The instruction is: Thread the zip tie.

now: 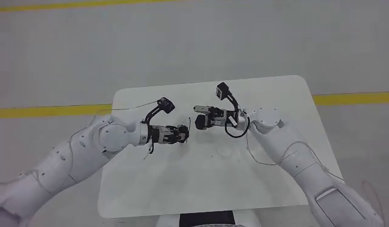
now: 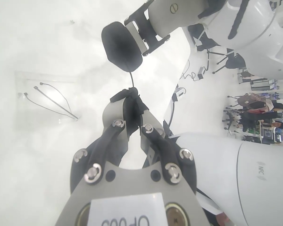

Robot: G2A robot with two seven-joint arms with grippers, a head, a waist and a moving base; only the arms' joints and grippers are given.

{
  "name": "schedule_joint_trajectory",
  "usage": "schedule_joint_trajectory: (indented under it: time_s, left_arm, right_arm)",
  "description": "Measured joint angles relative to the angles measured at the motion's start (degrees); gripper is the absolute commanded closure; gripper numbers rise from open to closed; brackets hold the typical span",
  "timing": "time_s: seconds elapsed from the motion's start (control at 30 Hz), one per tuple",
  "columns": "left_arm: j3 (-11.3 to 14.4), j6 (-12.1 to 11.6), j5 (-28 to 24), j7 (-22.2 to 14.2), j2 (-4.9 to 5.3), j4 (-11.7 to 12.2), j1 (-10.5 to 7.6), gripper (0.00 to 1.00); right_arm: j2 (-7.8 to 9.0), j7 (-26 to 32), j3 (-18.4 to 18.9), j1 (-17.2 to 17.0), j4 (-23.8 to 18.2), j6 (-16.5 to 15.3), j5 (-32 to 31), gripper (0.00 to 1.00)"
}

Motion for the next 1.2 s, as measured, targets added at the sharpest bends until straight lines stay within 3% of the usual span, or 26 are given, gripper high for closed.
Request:
schedule_joint_trajectory:
  time_s: [0.27,0.47,0.5,0.57,0.6,0.63,1.2]
  left_arm:
    - [-0.07,0.18,0.80,0.70,-0.12,0.03,0.41,1.00]
    - [-0.54,-0.01,0.34,0.67,-0.60,-0.17,1.09,1.00]
    - [-0.69,-0.01,0.32,0.57,-0.65,-0.12,1.20,1.00]
    - [-0.92,0.00,0.31,0.38,-0.72,-0.09,1.37,1.00]
    - [-1.08,0.00,0.32,0.20,-0.75,-0.16,1.48,1.00]
    - [-1.22,0.00,0.37,0.05,-0.76,-0.23,1.56,1.00]
    - [-1.34,0.00,0.55,-0.10,-0.77,-0.32,1.60,1.00]
  right_arm:
    - [-0.02,-1.03,0.10,-0.80,-0.57,0.30,0.41,0.00]
    - [-0.52,0.10,0.21,-0.40,1.92,-1.03,3.43,0.00]
    - [-0.75,0.48,-0.02,-0.02,2.81,-1.29,4.25,0.06]
    - [-1.12,1.07,-0.62,0.68,4.02,-1.58,4.82,0.29]
    - [-1.38,1.60,-1.05,1.12,4.76,-1.67,5.31,0.49]
    - [-1.58,2.04,-1.39,1.47,5.32,-1.66,5.65,0.53]
    - [-4.59,8.23,-4.87,5.67,15.31,-4.75,9.39,0.64]
